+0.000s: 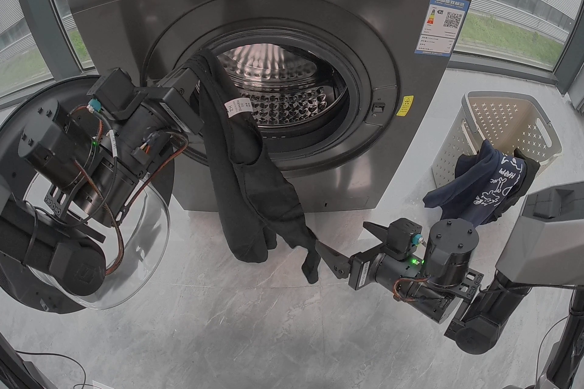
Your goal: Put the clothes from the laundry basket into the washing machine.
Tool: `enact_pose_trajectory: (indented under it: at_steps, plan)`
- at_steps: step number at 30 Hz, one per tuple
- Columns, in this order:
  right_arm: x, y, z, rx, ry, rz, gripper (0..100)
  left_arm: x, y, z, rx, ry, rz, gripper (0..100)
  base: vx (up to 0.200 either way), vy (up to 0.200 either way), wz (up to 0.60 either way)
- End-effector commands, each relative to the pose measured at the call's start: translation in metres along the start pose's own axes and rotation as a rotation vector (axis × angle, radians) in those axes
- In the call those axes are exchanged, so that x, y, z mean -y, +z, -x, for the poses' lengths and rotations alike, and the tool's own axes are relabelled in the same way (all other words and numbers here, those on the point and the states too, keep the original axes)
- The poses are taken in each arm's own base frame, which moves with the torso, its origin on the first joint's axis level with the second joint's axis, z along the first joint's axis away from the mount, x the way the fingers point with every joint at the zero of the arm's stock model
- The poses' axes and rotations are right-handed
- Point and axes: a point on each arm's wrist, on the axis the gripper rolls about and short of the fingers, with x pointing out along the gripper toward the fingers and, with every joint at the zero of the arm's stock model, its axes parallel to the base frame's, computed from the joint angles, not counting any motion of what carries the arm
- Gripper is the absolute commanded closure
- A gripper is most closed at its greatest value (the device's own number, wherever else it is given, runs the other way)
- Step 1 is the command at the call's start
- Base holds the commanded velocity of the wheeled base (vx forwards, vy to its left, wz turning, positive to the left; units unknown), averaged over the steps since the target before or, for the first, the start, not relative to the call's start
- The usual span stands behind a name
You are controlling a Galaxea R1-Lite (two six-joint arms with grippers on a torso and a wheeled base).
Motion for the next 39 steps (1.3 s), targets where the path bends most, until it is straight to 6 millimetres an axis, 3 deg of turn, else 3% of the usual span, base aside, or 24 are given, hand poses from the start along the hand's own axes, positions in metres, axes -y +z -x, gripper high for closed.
enact_pose_trajectory:
  at_steps: [1,7,12,13,26,39]
  plan:
    - [0.001,-0.019,0.015,-0.096,0.010,0.009,0,0.000,-0.002,-0.001,-0.003,0.000,0.002,100,0.000,0.000,0.00]
    - [0.006,-0.037,0.033,-0.199,-0.007,0.021,0,0.000,-0.003,-0.002,-0.004,0.001,0.002,100,0.000,0.000,0.00]
    - [-0.005,-0.022,0.013,-0.096,0.027,0.022,0,-0.001,-0.004,-0.001,-0.010,0.002,0.003,100,0.000,0.000,0.00]
    - [-0.017,-0.013,0.001,-0.033,0.065,0.021,0,-0.001,-0.005,-0.001,-0.013,0.002,0.003,100,0.000,0.000,0.00]
    - [-0.083,-0.002,-0.051,0.138,0.271,0.022,0,-0.003,-0.011,-0.001,-0.029,0.008,0.000,100,0.000,0.000,0.00]
    - [-0.088,-0.002,-0.100,0.238,0.277,0.024,0,-0.003,-0.013,-0.001,-0.034,0.009,0.002,100,0.000,0.000,0.00]
